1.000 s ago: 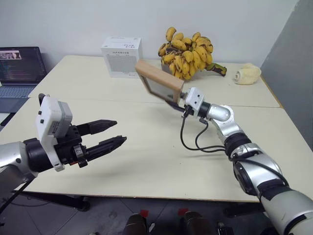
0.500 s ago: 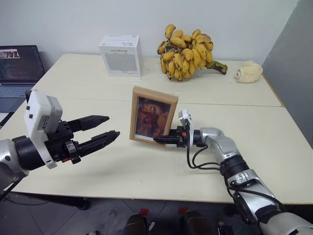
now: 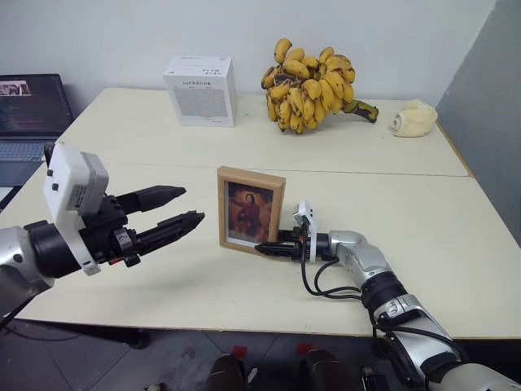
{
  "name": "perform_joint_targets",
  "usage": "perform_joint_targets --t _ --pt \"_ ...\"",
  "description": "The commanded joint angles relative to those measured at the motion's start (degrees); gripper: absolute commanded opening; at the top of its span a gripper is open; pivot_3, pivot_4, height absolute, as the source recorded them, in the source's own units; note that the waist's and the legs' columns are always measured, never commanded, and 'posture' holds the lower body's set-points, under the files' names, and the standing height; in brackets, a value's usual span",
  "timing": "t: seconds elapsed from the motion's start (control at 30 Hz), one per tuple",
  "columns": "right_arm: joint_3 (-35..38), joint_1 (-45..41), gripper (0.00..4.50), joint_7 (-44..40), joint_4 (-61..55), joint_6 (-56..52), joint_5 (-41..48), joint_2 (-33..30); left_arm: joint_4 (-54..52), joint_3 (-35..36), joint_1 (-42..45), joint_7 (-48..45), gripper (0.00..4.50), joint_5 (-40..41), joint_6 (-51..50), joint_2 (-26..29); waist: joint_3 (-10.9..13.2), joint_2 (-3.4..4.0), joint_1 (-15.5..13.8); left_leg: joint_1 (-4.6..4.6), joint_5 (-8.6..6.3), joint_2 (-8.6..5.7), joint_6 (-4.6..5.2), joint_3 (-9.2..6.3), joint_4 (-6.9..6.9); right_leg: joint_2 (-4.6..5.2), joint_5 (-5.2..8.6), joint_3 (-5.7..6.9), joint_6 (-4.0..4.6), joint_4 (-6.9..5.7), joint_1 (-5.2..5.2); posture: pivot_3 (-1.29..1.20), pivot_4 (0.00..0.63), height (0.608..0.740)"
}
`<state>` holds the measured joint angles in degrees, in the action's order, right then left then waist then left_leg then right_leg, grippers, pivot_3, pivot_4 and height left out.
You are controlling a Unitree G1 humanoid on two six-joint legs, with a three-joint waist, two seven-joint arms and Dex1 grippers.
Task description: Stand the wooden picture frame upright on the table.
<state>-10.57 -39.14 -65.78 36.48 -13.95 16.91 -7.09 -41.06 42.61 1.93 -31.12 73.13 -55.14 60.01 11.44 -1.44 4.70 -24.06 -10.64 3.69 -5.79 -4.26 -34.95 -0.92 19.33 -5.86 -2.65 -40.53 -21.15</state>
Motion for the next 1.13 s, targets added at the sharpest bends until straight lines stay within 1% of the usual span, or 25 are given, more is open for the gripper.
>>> perform_joint_targets --t 0.03,0.17,0.27,0.4,0.47,0.57,0.73,0.83,0.93,1.03,1.13 --pt "0.83 0.42 2.85 0.46 -2.19 0.3 -0.44 -0.63 0.1 -0.85 0.99 -0.11 3.04 -1.12 2.69 0.27 0.0 0.0 0.0 0.0 0.0 0.0 0.0 0.0 0.0 0.0 0.0 0.0 0.0 0.0 0.0 0.0 0.15 0.74" --pt "0.22 2.87 2.85 0.58 -7.54 -0.84 -0.97 -2.92 0.36 -2.58 1.48 0.05 3.04 -3.02 5.08 -1.23 0.0 0.0 -0.18 -0.02 0.0 -0.01 0.0 0.0 0.01 0.0 0.0 0.0 0.0 0.01 -0.01 0.0 0.15 0.74" --pt "-0.45 6.35 2.85 -0.2 -16.17 -4.06 -0.99 -7.5 0.54 -4.71 1.35 0.65 3.04 -4.68 5.97 -2.19 0.01 0.02 -0.29 -0.04 0.0 -0.01 0.0 0.0 0.01 0.01 0.0 0.0 0.0 0.04 -0.01 0.0 0.15 0.74" --pt "1.2 11.14 2.85 -0.7 -30.59 -13.43 2.61 -15.3 0.05 -7.13 0.3 0.08 3.04 -7.6 7.35 -3.21 0.01 0.0 -0.95 -0.13 0.0 -0.03 0.0 0.0 0.01 0.02 0.0 -0.01 0.0 0.08 -0.06 0.0 0.15 0.74" --pt "3.52 12.7 2.85 -0.29 -37.96 -18.19 5.58 -19.04 0.26 -8.56 0.47 0.15 3.04 -8.51 7.86 -3.82 0.02 0.02 -0.93 -0.13 0.0 0.01 0.0 0.01 0.01 0.0 0.0 -0.01 0.0 0.07 -0.1 0.0 0.15 0.74" --pt "7.24 13.19 2.85 2.73 -46.34 -24.3 9.41 -22.17 0.53 -10.37 0.94 0.54 3.04 -9.52 8.23 -4.32 0.05 0.06 -1.07 -0.14 0.0 0.01 0.0 0.01 0.03 0.0 0.01 -0.02 -0.01 0.08 -0.1 0.0 0.15 0.74" --pt "13.41 12.0 2.85 9.03 -55.59 -35.43 17.75 -23.27 -0.22 -11.99 1.2 0.58 3.04 -11.44 9.25 -4.74 0.02 0.02 -1.12 -0.13 0.0 0.01 0.0 0.02 0.02 0.0 0.02 -0.04 -0.03 0.09 -0.1 0.0 0.15 0.74" --pt "15.29 11.73 2.85 12.47 -59.29 -39.32 20.97 -23.43 -1.16 -12.7 1.6 0.46 3.04 -13.46 11.17 -5.67 0.02 0.01 -1.35 -0.17 0.0 0.0 0.0 0.03 0.02 0.0 0.01 -0.04 -0.02 0.12 -0.1 0.0 0.15 0.74" --pt "15.95 12.33 2.85 14.95 -61.17 -41.17 23.02 -23.43 -1.73 -12.98 0.96 0.32 3.04 -15.47 12.74 -6.59 0.02 0.01 -1.41 -0.19 0.0 0.0 0.0 0.03 0.03 0.01 0.01 -0.04 -0.02 0.21 -0.1 0.0 0.15 0.74" --pt "15.51 13.35 2.85 16.41 -61.97 -41.27 23.69 -23.62 -1.49 -13.26 0.72 -0.05 3.04 -15.19 12.57 -6.81 0.02 0.01 -1.42 -0.25 0.0 0.0 0.01 0.03 0.03 0.01 0.01 -0.04 -0.02 0.24 -0.14 0.0 0.15 0.74" --pt "15.03 13.74 2.85 17.52 -62.03 -41.05 24.17 -23.85 -0.03 -13.82 1.49 2.0 3.04 -15.53 11.71 -7.0 0.02 0.01 -1.42 -0.31 0.0 0.0 0.01 0.03 0.03 0.01 0.01 -0.03 -0.02 0.25 -0.18 0.0 0.15 0.74"
